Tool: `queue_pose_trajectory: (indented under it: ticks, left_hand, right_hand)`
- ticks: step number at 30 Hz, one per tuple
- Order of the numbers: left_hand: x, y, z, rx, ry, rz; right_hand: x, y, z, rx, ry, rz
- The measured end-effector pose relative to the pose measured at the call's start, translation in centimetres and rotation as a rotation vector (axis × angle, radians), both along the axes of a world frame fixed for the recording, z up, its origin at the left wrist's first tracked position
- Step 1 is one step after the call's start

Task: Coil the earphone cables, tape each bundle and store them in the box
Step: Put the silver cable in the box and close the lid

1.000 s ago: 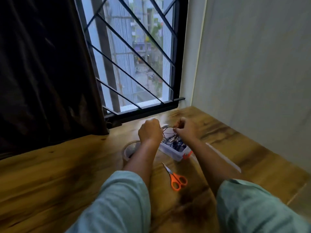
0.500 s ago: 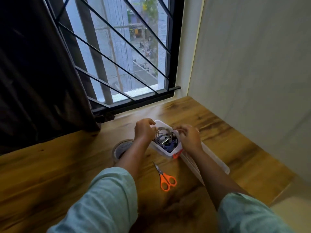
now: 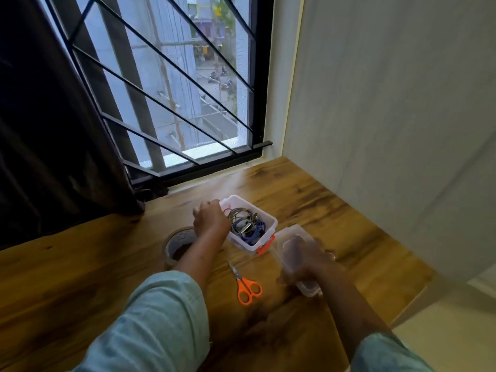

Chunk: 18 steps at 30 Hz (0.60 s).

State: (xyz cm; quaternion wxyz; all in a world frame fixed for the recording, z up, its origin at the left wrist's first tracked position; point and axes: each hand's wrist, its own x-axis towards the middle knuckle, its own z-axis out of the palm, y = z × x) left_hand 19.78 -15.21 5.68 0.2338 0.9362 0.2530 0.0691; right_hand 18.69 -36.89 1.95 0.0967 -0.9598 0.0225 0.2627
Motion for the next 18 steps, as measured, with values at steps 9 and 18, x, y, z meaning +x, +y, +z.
queue_pose_trajectory:
  ticks: [9, 18]
  left_hand:
    - [1.0, 1.4, 0.1, -0.327, -0.020, 0.041]
    - [2.1, 2.3, -0.3, -0.621, -0.074, 0.108]
  right_hand:
    - [0.8, -0.5, 6.1, 0.225, -0.325, -0.164]
    - [0.7, 7.9, 5.4, 0.208, -0.277, 0.191]
